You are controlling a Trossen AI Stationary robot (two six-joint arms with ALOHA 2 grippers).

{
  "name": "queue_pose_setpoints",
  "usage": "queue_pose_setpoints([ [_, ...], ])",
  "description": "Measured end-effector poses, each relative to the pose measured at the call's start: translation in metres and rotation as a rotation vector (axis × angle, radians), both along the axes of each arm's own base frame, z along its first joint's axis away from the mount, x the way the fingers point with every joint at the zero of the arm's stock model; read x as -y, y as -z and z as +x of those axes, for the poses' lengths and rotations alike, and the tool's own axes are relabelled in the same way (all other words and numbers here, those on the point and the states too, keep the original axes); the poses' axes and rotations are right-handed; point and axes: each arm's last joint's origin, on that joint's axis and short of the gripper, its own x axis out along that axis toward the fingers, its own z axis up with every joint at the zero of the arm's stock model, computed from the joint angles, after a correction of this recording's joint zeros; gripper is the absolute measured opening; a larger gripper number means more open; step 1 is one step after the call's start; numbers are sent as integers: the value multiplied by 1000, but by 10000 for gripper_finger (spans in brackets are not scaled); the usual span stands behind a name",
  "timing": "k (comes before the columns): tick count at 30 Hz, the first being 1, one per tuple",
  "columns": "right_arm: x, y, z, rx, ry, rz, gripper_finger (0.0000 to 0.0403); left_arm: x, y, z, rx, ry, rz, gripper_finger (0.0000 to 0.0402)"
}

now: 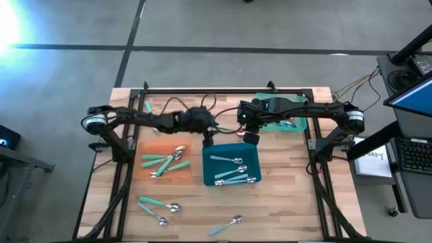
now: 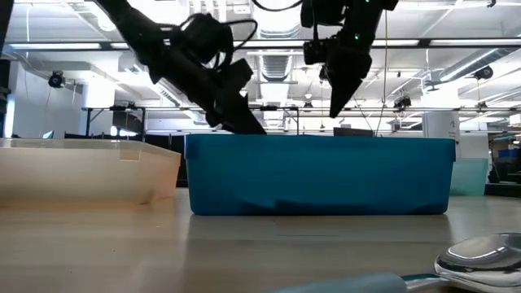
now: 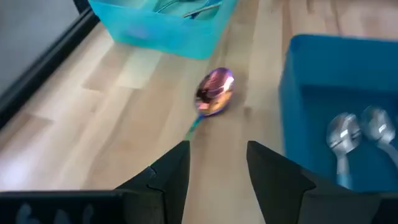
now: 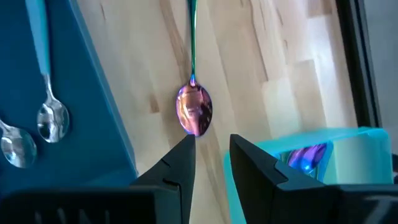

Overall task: Sort silverware by color (type)
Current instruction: Put the blue spoon into the green bin

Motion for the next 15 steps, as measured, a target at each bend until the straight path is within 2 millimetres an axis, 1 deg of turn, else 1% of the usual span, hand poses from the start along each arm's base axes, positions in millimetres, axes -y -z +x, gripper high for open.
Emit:
queue_pose_setpoints([
  [2, 0, 3, -1, -12, 3, 2, 91, -11, 0, 1, -47, 34, 46, 144],
  [6, 0, 8, -2, -25, 3, 5, 91, -25, 2, 6, -191, 129, 96, 144],
  [9, -1, 9, -3, -27, 3, 5, 91, -31, 1, 18, -238, 195, 103, 144],
  [12, -1, 9, -3, -27, 3, 5, 91, -34, 7, 27, -318, 250, 119, 144],
  [15, -1, 9, -3, -28, 3, 6, 91, -38, 8, 37, -353, 290, 127, 144],
])
